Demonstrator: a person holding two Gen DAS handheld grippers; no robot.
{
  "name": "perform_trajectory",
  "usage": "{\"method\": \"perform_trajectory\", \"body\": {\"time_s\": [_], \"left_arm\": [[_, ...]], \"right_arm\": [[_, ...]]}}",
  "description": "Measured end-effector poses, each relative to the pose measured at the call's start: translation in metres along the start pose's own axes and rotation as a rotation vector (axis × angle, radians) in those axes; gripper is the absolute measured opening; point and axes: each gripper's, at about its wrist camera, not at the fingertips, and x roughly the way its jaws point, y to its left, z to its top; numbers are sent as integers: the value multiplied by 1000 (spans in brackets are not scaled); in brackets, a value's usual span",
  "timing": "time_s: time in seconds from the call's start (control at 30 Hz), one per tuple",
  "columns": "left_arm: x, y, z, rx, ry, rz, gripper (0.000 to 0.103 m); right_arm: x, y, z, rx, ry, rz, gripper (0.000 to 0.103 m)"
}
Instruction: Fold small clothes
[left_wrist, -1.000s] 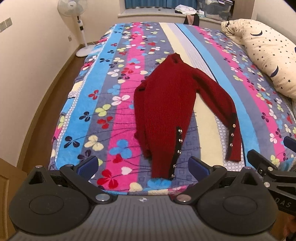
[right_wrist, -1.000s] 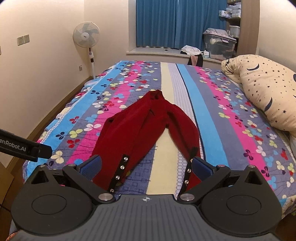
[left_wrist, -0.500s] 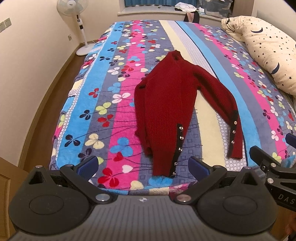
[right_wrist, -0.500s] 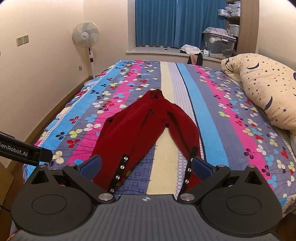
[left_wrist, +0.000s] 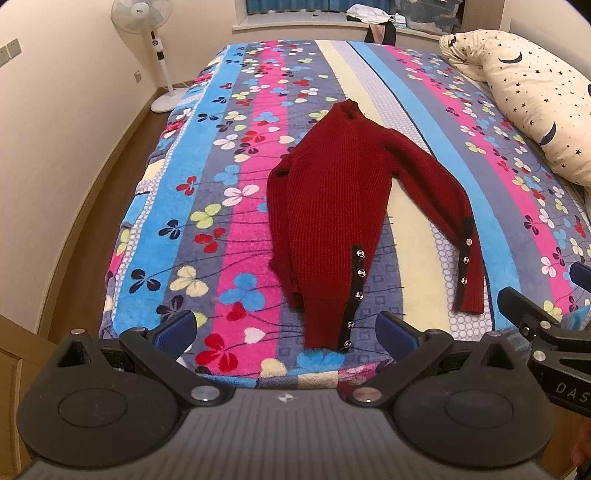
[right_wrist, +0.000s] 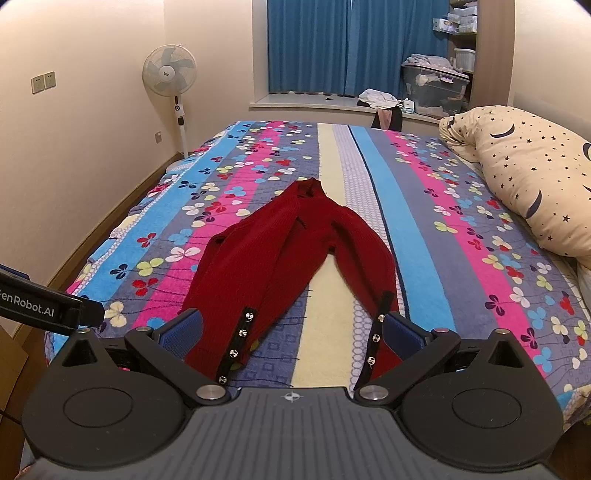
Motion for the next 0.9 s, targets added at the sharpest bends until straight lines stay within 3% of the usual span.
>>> {"method": "perform_trajectory", "body": {"time_s": [0.7,0.9], "left_arm": [[-1,1,0,8,9,-9,103],[-3,4,12,-1,65,-55,103]], "right_arm": [[-1,-1,-3,7,10,-2,102],[6,-3,-1,20,30,3,102]]}}
